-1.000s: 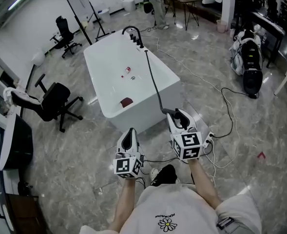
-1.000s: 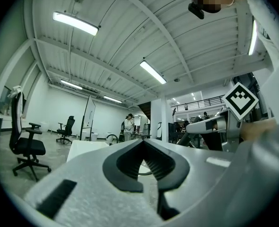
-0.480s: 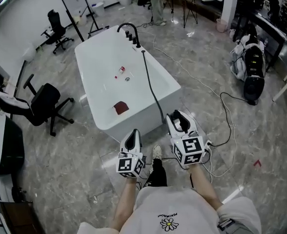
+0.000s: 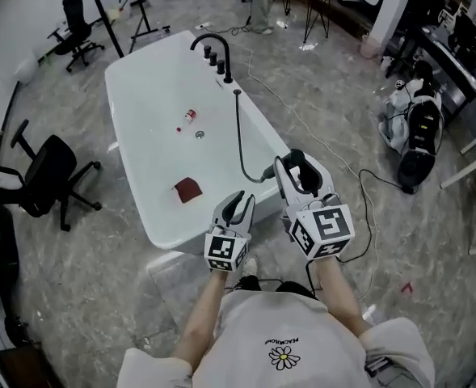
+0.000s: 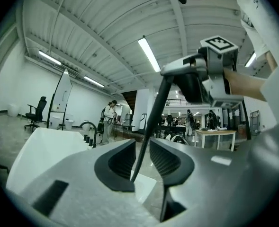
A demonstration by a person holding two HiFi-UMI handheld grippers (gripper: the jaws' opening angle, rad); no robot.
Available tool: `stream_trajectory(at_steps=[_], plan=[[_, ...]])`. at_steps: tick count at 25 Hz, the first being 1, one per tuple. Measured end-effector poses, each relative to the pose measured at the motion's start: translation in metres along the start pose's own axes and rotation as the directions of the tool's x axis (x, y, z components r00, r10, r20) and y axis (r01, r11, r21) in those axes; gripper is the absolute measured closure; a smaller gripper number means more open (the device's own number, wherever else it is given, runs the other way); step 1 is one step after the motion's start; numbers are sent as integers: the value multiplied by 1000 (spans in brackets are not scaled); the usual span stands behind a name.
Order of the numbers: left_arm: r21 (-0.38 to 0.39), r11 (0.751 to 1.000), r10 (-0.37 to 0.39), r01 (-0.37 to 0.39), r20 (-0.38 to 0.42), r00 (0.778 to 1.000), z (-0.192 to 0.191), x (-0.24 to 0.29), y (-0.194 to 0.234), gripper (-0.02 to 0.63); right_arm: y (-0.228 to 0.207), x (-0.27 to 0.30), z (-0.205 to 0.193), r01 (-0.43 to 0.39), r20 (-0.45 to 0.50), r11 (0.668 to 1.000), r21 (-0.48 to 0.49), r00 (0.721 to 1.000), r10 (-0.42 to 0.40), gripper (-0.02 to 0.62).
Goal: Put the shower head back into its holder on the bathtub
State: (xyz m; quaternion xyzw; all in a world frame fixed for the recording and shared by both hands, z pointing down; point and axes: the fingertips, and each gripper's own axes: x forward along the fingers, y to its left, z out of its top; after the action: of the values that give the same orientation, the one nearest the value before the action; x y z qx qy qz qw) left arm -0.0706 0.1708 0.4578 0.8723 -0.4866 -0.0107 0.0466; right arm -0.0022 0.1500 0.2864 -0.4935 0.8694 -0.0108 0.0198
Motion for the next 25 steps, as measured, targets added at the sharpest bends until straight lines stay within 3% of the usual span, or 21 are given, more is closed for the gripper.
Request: stream_trajectory(at_steps=[7,11,14,17,21,25], plan=[[12,1000,-15,17,-99,995,-20,97,48,472,-31,67,38,-22,71,999,24,997,20,453],[14,1000,9,-7,-118,993,-26,145,65,472,-54,92,66,-105,111,990,95,989,94,451],[18,999,51,-49,-146,988,-34,190,79,471,-76,115,100,-177,161,981,74,973,163,451],[-18,992,121,-129,-227,966,-65,231,102,471,-100,140,121,-224,183,974,29,959,215,451],[-69,968,208,-243,-327,922,-109,272,127,472,-136,164,138,-283,201,959,22,941,273,451],[-63,964,212,-259,-406,889,-141,301,131,472,-159,183,138,-318,176,947,42,935,307,451]])
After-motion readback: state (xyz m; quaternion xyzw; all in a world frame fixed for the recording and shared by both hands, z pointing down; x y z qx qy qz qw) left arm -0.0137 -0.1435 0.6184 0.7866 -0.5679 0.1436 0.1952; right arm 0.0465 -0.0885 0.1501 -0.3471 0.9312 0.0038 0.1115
